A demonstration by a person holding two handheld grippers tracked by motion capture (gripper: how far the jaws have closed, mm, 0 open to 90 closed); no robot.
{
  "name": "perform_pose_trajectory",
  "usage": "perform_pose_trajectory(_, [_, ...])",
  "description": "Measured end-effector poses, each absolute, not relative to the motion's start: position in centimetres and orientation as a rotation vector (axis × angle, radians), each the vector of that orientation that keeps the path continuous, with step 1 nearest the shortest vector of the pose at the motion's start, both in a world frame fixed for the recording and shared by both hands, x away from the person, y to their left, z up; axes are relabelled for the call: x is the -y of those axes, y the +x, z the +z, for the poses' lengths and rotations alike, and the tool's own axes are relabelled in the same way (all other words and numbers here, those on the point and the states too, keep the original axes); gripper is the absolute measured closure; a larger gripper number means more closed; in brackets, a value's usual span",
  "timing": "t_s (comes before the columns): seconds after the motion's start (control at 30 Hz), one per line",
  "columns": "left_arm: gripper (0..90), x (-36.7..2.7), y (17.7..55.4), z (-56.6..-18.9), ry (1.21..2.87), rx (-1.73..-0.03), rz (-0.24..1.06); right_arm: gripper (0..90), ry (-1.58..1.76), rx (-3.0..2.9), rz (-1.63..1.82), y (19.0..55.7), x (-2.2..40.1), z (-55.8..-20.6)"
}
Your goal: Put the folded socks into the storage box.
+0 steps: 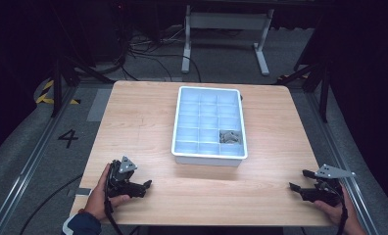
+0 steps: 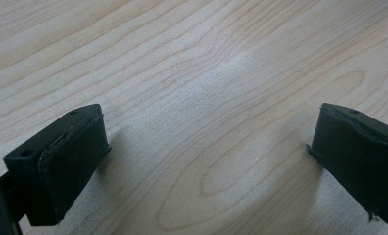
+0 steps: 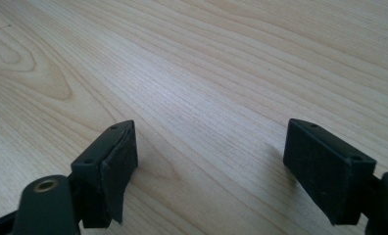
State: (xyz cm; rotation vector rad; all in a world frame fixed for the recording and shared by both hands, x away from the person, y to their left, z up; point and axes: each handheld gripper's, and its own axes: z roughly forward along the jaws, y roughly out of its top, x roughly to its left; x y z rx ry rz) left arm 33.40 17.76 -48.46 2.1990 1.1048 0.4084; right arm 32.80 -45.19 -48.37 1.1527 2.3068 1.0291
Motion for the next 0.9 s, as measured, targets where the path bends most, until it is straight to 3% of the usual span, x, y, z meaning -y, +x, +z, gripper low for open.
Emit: perform_pose_trajectory(0.9, [0.3,-17.73,33.45,-48.45,2.202,-1.103,0.402,19.5,1.171,-2.295,1.022,32.83,45.09,-48.38])
